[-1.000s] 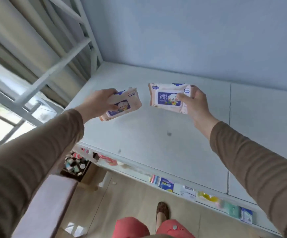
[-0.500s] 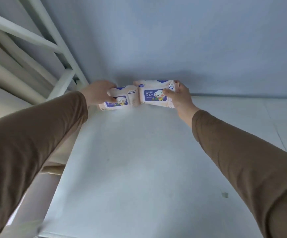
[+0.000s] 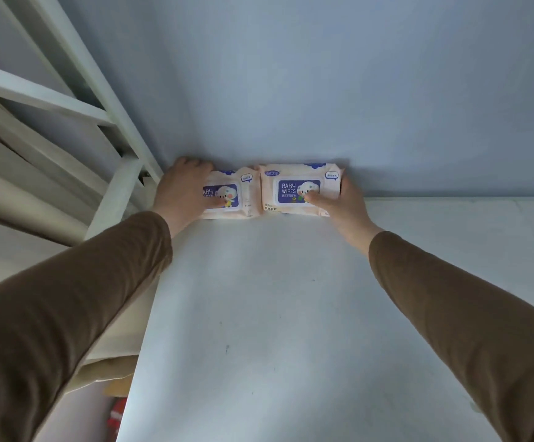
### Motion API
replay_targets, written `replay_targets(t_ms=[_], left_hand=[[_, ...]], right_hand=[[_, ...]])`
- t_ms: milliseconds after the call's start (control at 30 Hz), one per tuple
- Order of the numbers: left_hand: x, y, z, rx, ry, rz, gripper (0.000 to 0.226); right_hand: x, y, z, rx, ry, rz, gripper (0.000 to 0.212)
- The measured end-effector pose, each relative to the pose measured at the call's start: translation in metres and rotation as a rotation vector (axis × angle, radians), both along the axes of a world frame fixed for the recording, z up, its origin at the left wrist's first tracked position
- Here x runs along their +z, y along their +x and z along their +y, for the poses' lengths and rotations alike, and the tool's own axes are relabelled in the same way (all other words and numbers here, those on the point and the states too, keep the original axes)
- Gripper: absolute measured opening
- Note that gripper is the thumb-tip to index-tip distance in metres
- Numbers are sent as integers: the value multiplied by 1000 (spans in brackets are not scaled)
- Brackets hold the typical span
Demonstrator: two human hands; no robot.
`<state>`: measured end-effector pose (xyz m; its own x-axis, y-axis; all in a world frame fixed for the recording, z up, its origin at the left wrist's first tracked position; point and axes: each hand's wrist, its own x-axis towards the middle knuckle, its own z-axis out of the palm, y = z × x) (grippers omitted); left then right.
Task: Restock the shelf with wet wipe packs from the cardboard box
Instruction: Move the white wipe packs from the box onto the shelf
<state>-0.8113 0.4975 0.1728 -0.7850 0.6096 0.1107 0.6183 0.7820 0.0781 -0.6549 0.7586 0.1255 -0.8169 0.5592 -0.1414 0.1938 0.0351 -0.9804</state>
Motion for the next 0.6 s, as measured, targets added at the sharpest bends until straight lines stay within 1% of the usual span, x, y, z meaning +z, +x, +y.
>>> replay_targets(t_ms=[67,167,233,300,367,467,600], left_hand=[[-7,2,1,13,23,47,50],[-12,3,7,65,2,108,50],[-12,6,9,85,9,118,51],[-10,11,9,95,11,136,53],[-6,21,13,89,14,180,58],[-1,49,29,43,79,190,66],[-1,104,69,-102,156,154,59]], right_hand=[[-5,-5,-3,-7,53,-10,51],[-6,-13,-8,-36,124,-42,44],[-6,-12,-10,-76,138,-66,44],[-6,-9,-11,-119,179,-98,53],[-1,-1,-8,-167,268,-138,62],[7,29,-2,-106,498,-228,60],[11,101,20,-84,607,-266,50]])
